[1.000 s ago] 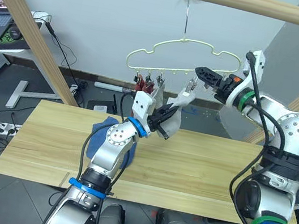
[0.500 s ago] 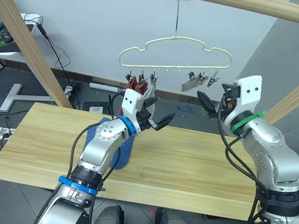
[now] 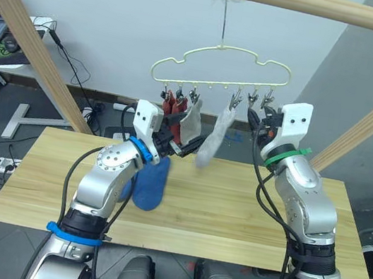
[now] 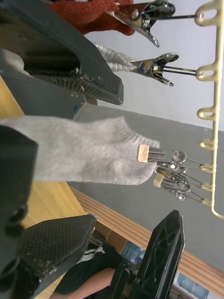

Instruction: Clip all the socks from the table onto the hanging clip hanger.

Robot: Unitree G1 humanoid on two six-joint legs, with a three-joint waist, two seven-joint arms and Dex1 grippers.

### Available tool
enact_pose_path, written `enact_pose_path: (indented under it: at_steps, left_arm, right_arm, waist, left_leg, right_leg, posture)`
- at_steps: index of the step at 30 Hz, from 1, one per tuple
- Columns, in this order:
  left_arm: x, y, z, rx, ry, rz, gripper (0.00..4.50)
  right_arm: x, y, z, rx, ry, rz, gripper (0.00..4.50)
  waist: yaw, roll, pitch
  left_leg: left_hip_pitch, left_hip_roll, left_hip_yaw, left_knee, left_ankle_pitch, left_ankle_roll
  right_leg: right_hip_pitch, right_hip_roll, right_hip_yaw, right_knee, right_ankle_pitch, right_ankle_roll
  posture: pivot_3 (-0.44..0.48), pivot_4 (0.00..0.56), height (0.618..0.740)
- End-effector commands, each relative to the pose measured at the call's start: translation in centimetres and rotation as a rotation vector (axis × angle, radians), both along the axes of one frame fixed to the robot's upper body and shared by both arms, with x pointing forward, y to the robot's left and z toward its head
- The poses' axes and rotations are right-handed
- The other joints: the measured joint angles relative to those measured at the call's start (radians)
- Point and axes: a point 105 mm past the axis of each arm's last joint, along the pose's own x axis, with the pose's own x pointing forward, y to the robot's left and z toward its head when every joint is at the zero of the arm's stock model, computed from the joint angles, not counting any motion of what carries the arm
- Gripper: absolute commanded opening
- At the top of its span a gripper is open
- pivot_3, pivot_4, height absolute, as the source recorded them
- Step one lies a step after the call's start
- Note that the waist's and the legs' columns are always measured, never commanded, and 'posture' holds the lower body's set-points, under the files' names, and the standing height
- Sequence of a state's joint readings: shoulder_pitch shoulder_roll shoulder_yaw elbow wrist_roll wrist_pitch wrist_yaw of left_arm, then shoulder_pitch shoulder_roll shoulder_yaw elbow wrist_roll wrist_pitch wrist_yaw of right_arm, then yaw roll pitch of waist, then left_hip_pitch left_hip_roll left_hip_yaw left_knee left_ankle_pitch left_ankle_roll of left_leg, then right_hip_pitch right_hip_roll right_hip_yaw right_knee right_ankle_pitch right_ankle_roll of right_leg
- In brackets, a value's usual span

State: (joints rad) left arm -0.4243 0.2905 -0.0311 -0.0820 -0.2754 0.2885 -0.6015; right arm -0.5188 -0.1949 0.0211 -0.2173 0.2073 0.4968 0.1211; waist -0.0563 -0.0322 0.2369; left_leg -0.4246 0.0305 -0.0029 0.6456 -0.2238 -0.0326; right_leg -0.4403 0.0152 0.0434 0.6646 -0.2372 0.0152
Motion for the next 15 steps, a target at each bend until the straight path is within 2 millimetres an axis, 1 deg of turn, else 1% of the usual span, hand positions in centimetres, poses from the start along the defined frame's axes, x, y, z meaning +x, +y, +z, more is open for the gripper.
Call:
enact_pose_path:
  at_steps: [1,3,4,10,15]
  left_arm:
    - [-0.7,-0.2,1.6,-0.017,-0.056,-0.015,4.32]
    - [-0.7,-0.2,1.8,-0.016,-0.060,-0.014,4.32]
    - [-0.9,-0.2,1.9,-0.016,-0.064,-0.016,4.32]
    - [-1.2,-0.3,2.1,-0.011,-0.069,-0.024,4.32]
    - [-1.3,-0.4,2.2,-0.009,-0.070,-0.031,4.32]
  right_arm:
    - [0.3,-0.2,1.1,0.006,-0.054,-0.031,1.28]
    - [0.8,-0.4,0.9,0.008,-0.055,-0.050,1.28]
    - [0.9,-0.4,0.8,0.010,-0.054,-0.054,1.28]
    - [1.5,0.1,0.3,0.006,-0.047,-0.059,1.28]
    - [2.7,0.2,-0.1,0.011,-0.035,-0.081,1.28]
  waist:
    - [0.000,0.000,0.000]
    - [0.000,0.000,0.000]
    - [0.000,0.000,0.000]
    - [0.006,0.000,0.000]
    - [0.008,0.000,0.000]
  left_leg:
    - [0.000,0.000,0.000,0.000,0.000,0.000]
    - [0.000,0.000,0.000,0.000,0.000,0.000]
    - [0.000,0.000,0.000,0.000,0.000,0.000]
    - [0.000,0.000,0.000,0.000,0.000,0.000]
    - [0.000,0.000,0.000,0.000,0.000,0.000]
  right_leg:
    - [0.000,0.000,0.000,0.000,0.000,0.000]
    - [0.000,0.000,0.000,0.000,0.000,0.000]
    - [0.000,0.000,0.000,0.000,0.000,0.000]
    - [0.000,0.000,0.000,0.000,0.000,0.000]
    - [0.000,0.000,0.000,0.001,0.000,0.000]
  posture:
    - [-0.062,0.213,0.740]
    - [-0.062,0.213,0.740]
    - [-0.008,0.222,0.740]
    - [-0.008,0.222,0.740]
    - [0.002,0.225,0.740]
